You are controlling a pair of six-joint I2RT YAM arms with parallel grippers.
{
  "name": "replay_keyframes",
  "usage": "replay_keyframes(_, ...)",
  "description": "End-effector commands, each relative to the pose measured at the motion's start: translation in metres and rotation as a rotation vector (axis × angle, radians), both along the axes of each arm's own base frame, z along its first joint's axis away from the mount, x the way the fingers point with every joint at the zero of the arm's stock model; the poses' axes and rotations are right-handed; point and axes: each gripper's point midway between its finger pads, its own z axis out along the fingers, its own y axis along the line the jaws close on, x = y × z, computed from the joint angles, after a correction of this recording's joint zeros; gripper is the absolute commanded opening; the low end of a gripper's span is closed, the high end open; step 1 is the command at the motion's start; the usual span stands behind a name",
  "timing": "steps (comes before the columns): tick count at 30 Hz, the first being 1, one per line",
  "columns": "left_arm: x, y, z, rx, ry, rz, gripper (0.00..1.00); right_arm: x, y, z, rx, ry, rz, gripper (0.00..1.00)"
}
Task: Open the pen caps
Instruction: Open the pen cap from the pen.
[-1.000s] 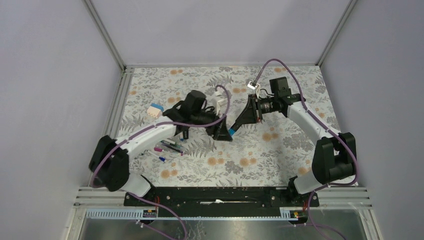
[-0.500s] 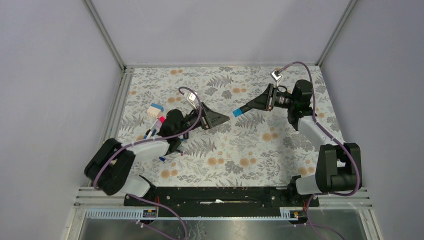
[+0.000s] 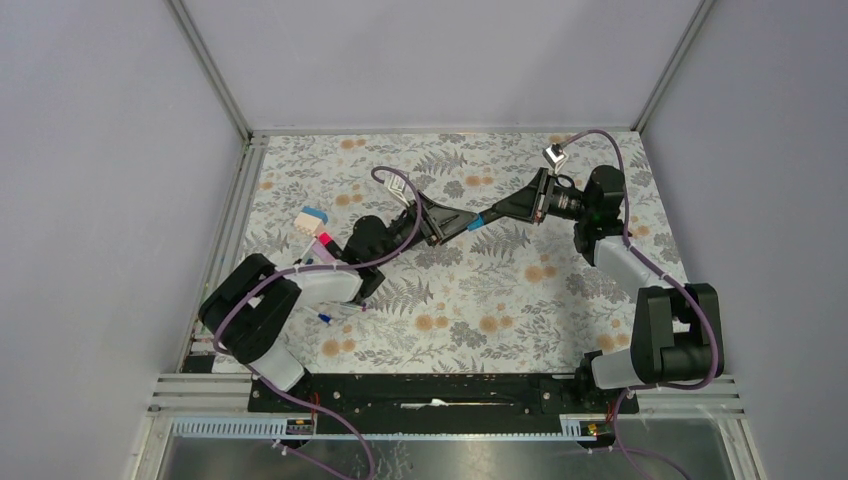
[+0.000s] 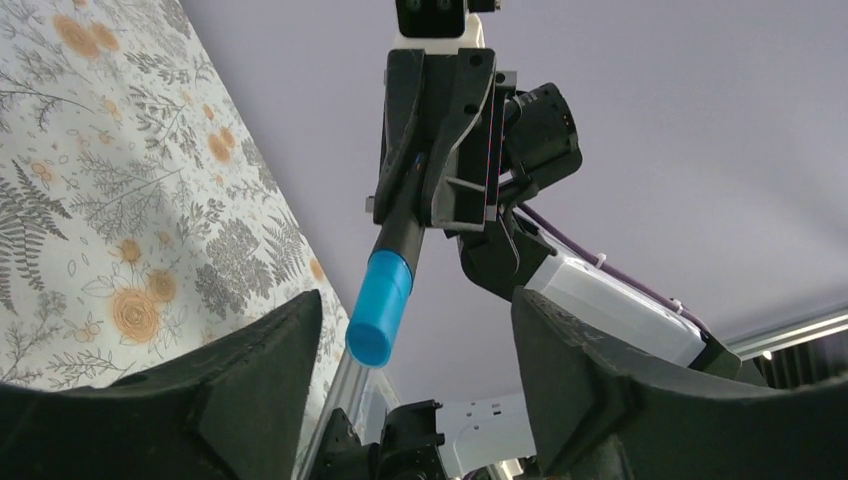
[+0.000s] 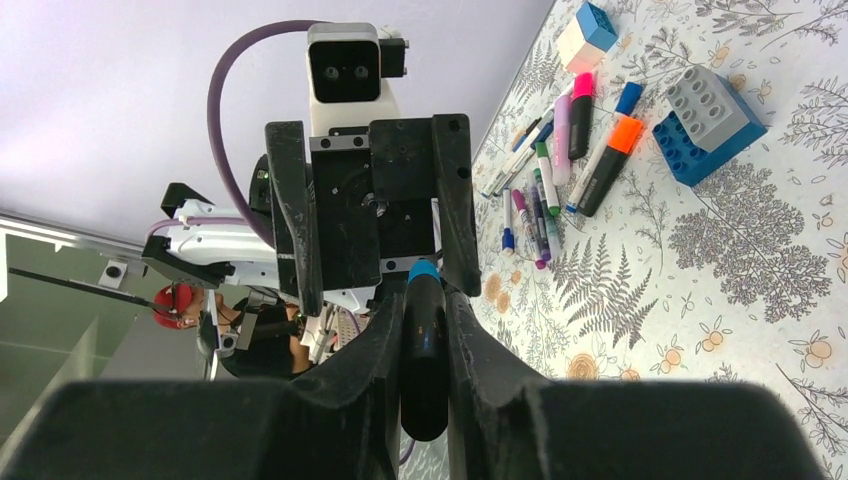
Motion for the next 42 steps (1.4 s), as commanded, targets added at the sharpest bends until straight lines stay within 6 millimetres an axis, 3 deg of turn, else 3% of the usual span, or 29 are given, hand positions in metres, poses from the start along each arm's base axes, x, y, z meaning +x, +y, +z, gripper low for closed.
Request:
replay_keyframes(1,0.01,-0.003,0.022,-0.059,-0.053,0.031,0.66,-0.001,0.003,0.005,0.008,-0.042,0.007,0.0)
replay_keyframes(6,0.011,-0.01,0.019,-0.058,-0.037,0.001,0.49,-0.001,0.004,0.003,0.009,-0.036,0.01,0.0)
replay_keyframes(15,0.006,-0.013,0.018,-0.068,-0.03,-0.034,0.28,0.001,0.004,0.001,0.01,-0.03,0.008,0.0)
replay_keyframes(18,0.004,-0.013,0.02,-0.087,-0.039,-0.049,0.04,0.001,0.004,0.0,0.009,-0.034,0.011,0.0)
replay_keyframes(19,0.003,-0.012,0.022,-0.099,-0.044,-0.05,0.0,0.001,0.004,0.0,0.009,-0.04,0.013,0.0)
replay_keyframes(24,0.0,-0.001,0.027,-0.137,-0.062,-0.05,0.0,0.006,-0.005,-0.001,-0.002,-0.081,-0.004,0.0)
replay_keyframes(28,0.002,0.018,0.024,-0.138,-0.057,-0.031,0.0,0.026,-0.037,0.002,0.032,-0.084,-0.089,0.0)
replay_keyframes(32,0.001,0.037,0.018,-0.116,-0.054,-0.026,0.0,0.036,-0.056,0.004,0.049,-0.094,-0.139,0.0)
replay_keyframes(42,0.003,0.061,0.003,0.018,-0.07,0.03,0.0,0.042,-0.068,-0.011,-0.002,-0.095,-0.198,0.0)
